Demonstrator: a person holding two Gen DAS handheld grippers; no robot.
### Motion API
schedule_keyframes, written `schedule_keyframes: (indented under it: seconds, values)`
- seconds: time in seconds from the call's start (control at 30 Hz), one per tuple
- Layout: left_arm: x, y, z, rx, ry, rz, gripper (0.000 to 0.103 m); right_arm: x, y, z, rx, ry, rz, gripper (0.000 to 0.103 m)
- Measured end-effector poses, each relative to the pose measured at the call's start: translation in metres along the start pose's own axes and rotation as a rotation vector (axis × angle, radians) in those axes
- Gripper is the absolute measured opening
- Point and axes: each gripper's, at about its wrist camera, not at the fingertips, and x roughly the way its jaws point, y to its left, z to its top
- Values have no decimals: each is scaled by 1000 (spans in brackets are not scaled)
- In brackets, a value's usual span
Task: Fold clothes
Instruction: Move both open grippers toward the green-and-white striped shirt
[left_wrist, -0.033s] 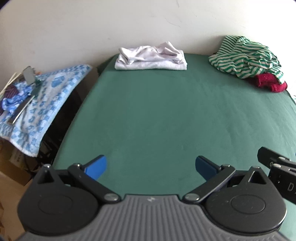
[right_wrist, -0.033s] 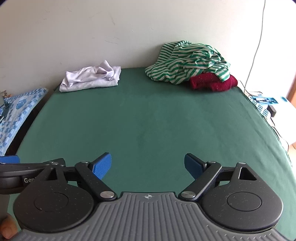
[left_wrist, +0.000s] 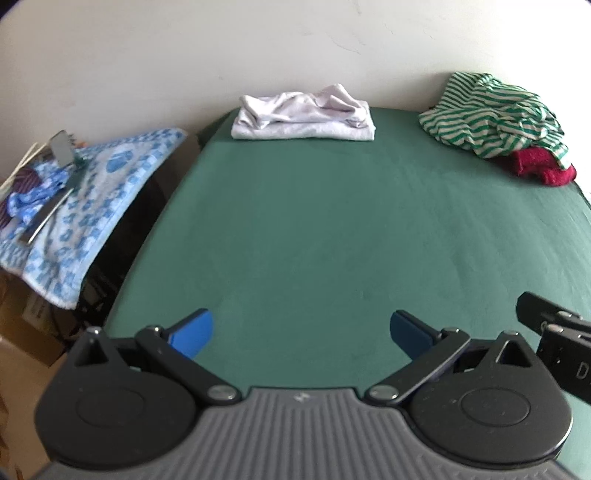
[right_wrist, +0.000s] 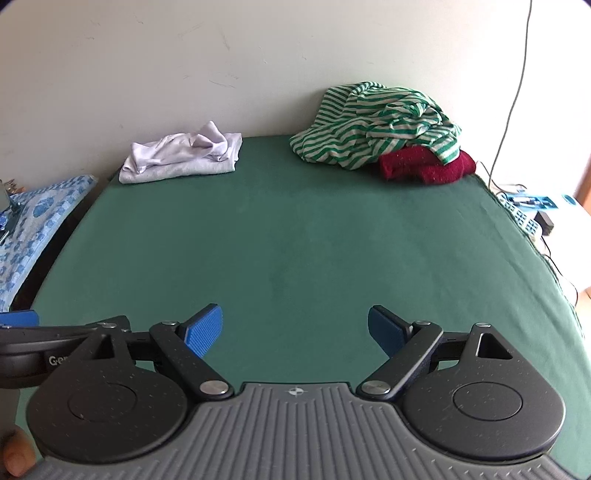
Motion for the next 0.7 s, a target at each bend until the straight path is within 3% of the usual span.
schedule_keyframes:
  seconds: [0.27, 0.4, 0.7]
  values:
    - [4, 23, -8, -26, 0, -89, 102, 10, -28, -3, 18, 49, -50, 88]
    - [5, -23, -26, 26, -25, -17, 102, 10, -33, -8, 53, 40, -28, 88]
    - [-4, -45, -17, 75, -50, -31, 102, 7, -47, -4, 88, 39, -54, 88]
